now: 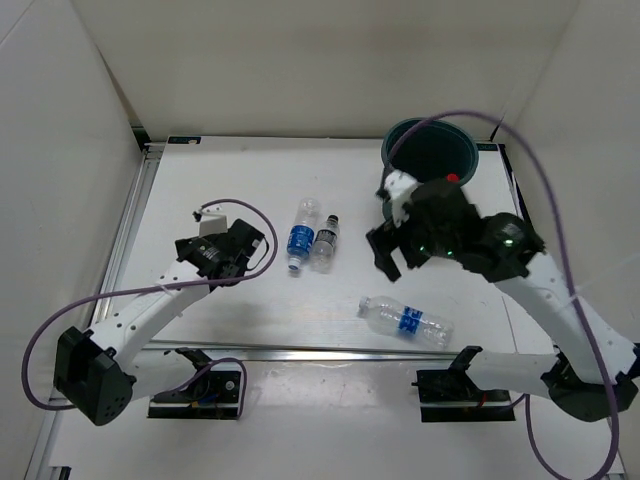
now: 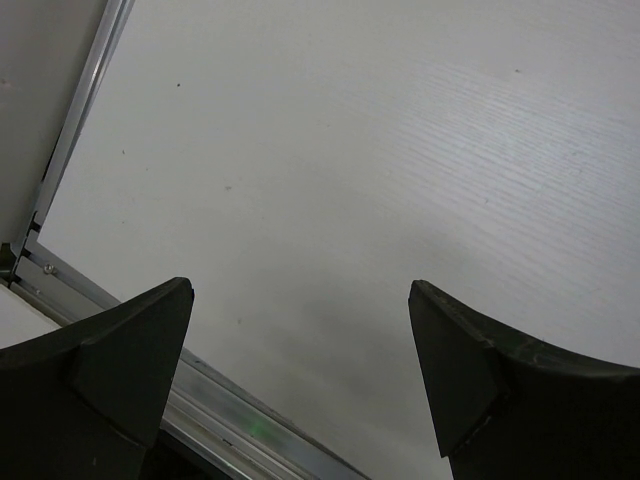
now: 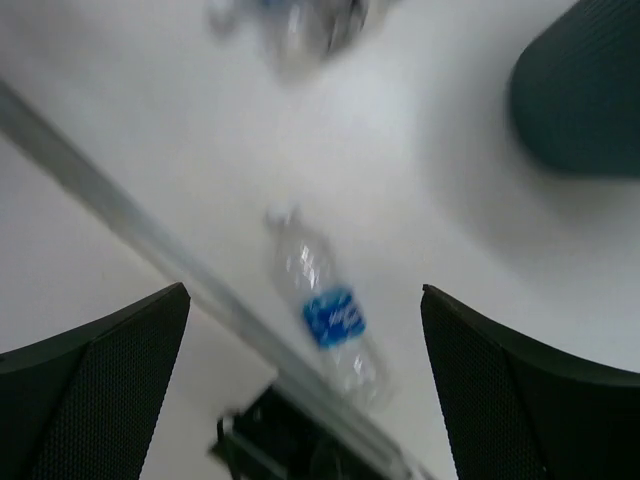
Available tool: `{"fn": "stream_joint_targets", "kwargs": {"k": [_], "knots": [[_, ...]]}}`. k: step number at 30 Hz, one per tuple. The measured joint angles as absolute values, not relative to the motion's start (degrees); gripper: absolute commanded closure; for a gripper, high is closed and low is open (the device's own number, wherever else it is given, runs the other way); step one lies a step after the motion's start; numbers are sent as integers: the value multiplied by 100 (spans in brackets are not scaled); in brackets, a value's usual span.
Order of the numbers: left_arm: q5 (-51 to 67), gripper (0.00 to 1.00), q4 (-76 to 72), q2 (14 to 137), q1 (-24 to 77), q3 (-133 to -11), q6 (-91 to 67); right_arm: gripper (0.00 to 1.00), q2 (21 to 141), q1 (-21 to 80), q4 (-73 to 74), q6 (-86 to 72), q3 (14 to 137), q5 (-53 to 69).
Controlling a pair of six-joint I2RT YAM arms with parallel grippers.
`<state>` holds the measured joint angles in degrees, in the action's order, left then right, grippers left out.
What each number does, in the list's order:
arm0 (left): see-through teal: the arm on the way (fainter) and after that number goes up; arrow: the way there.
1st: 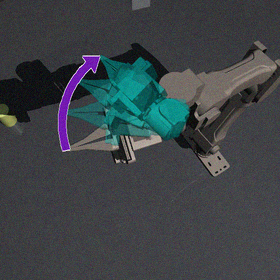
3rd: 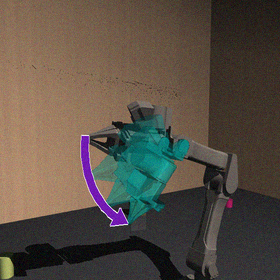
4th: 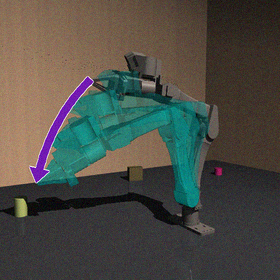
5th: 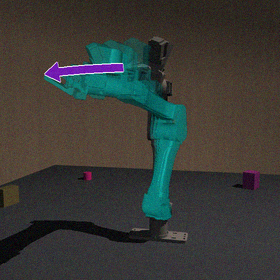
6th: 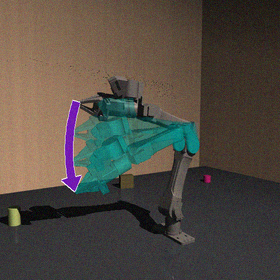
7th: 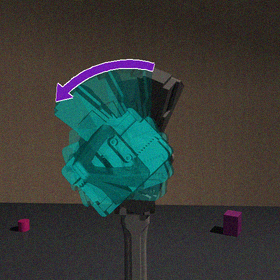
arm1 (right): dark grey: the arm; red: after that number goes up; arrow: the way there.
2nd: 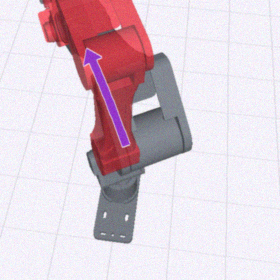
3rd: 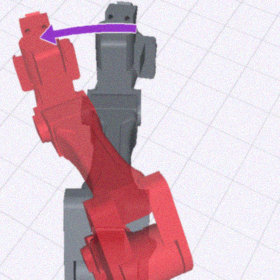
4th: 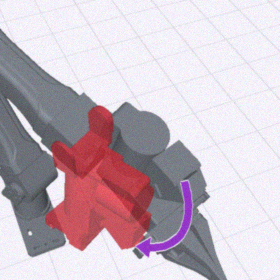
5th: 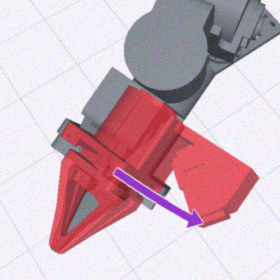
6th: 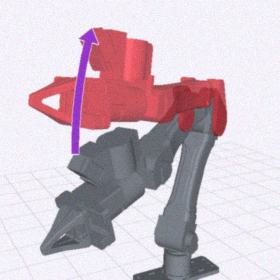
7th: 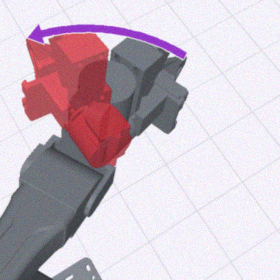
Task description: Put the plastic bottles in the bin
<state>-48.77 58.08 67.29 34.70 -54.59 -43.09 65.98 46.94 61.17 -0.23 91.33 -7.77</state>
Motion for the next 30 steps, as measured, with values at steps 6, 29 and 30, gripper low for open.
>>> {"fn": "stream_joint_targets", "kwargs": {"k": [6, 29, 30], "knots": [[-4733, 0, 5808, 6372, 3470, -5140, -4237, 0, 7325, 5172, 7085, -388, 7566, -578], [-4600, 0, 5824, 5778, 3559, -4947, -4091, 0, 9791, 5234, 6643, -86, 6744, -1608], [-4600, 0, 5824, 5778, 3570, -4932, -4088, 0, 9944, 5234, 6525, -82, 6689, -1610]]}}
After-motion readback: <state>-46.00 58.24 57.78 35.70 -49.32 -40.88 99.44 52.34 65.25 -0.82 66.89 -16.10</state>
